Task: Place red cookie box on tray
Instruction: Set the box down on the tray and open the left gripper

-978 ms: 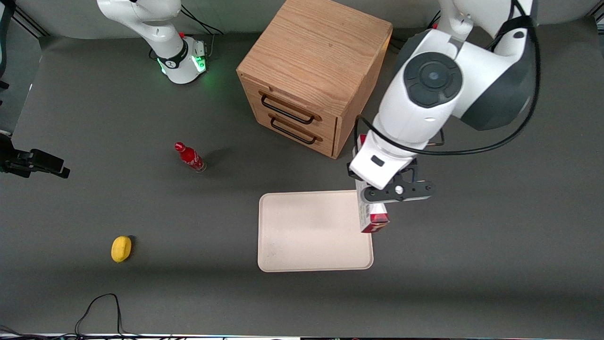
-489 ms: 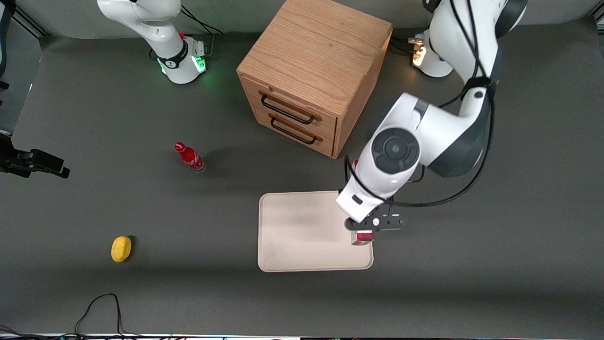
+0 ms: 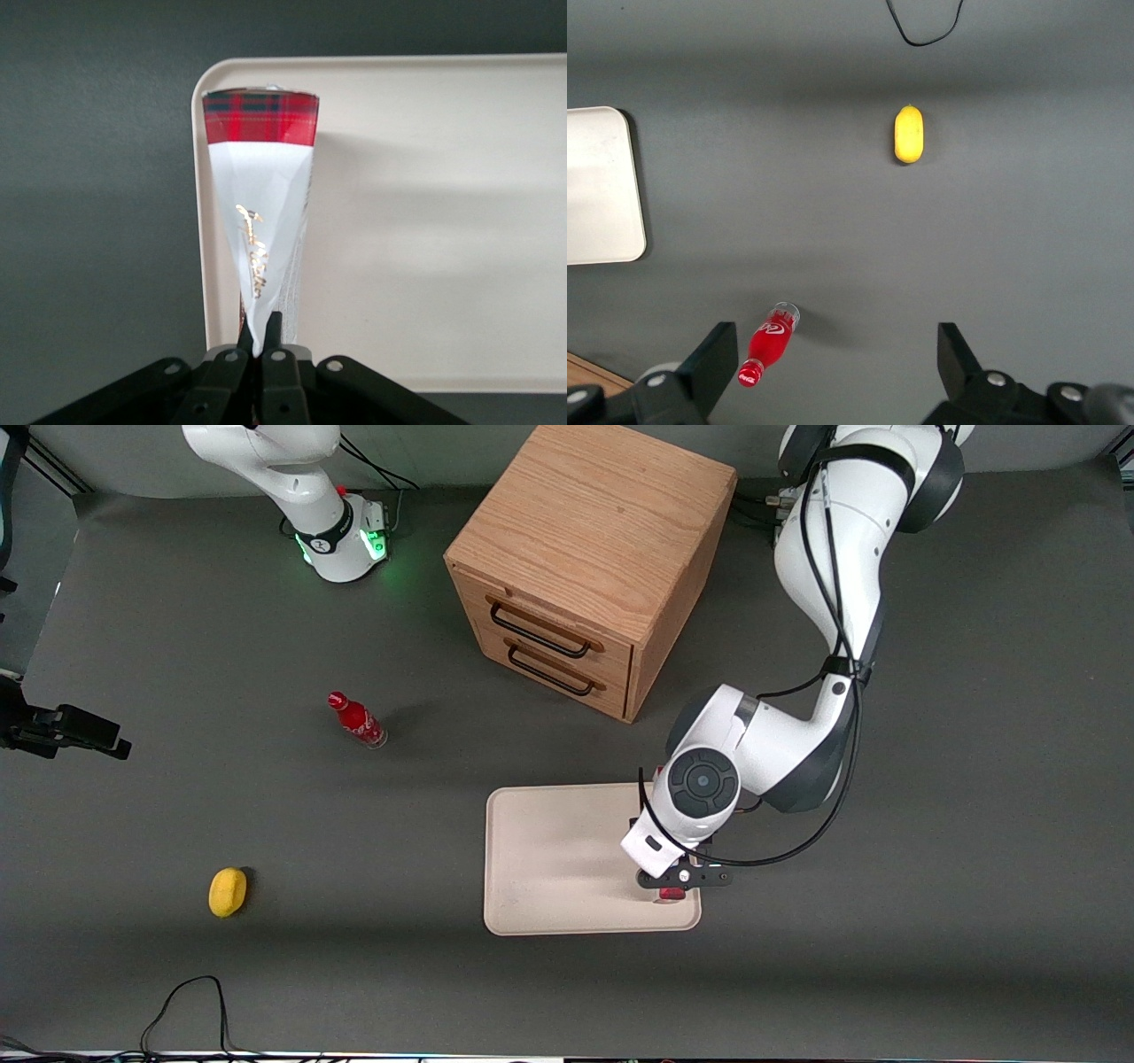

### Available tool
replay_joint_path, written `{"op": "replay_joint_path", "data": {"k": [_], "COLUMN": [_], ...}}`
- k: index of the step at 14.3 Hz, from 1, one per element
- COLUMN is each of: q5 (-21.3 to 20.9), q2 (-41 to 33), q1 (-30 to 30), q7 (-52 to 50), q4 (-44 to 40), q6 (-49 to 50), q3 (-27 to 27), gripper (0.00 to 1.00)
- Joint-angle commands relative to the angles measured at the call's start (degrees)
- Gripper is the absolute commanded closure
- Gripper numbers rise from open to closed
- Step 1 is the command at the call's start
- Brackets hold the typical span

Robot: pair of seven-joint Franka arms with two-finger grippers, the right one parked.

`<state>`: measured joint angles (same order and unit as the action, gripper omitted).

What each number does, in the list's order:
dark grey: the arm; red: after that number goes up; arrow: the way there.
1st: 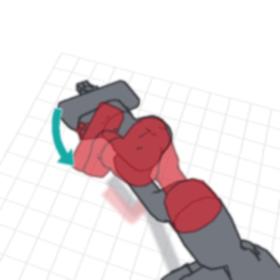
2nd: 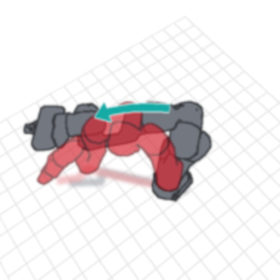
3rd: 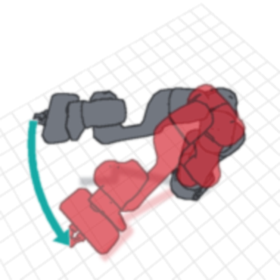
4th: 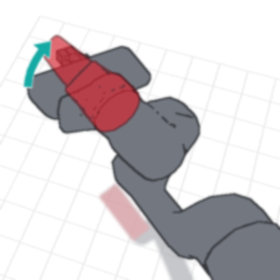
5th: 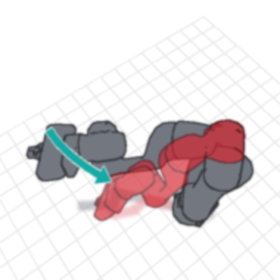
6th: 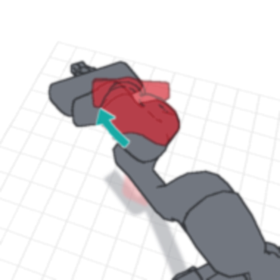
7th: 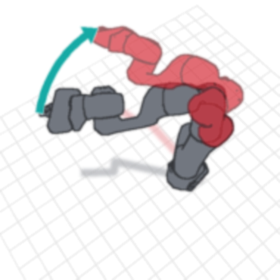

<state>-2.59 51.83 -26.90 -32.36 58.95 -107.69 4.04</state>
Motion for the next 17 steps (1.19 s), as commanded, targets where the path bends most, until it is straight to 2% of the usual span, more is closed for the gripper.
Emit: {"op": "replay_joint_path", "data": {"k": [1,11,12,13,14,15,17], "q5": [-0.8,-1.3,-1.6,-2.4,-2.6,-2.7,-2.6], "q2": [0.3,2.8,2.8,2.8,2.8,2.7,2.2], "q1": [0.3,0.3,0.4,0.4,0.4,0.4,0.3], "q7": [0.4,-1.8,-1.2,-1.2,-1.5,-1.8,-2.1], "q4": [1.1,1.1,1.1,1.1,1.1,1.1,1.1], "q6": [-0.9,-5.9,-5.9,-5.9,-5.9,-5.8,-5.2], "q3": [-0.1,-0.4,-0.5,-0.5,-0.5,-0.5,-0.4], "gripper": [1.00,1.00,0.54,0.34,0.09,0.00,0.00]}}
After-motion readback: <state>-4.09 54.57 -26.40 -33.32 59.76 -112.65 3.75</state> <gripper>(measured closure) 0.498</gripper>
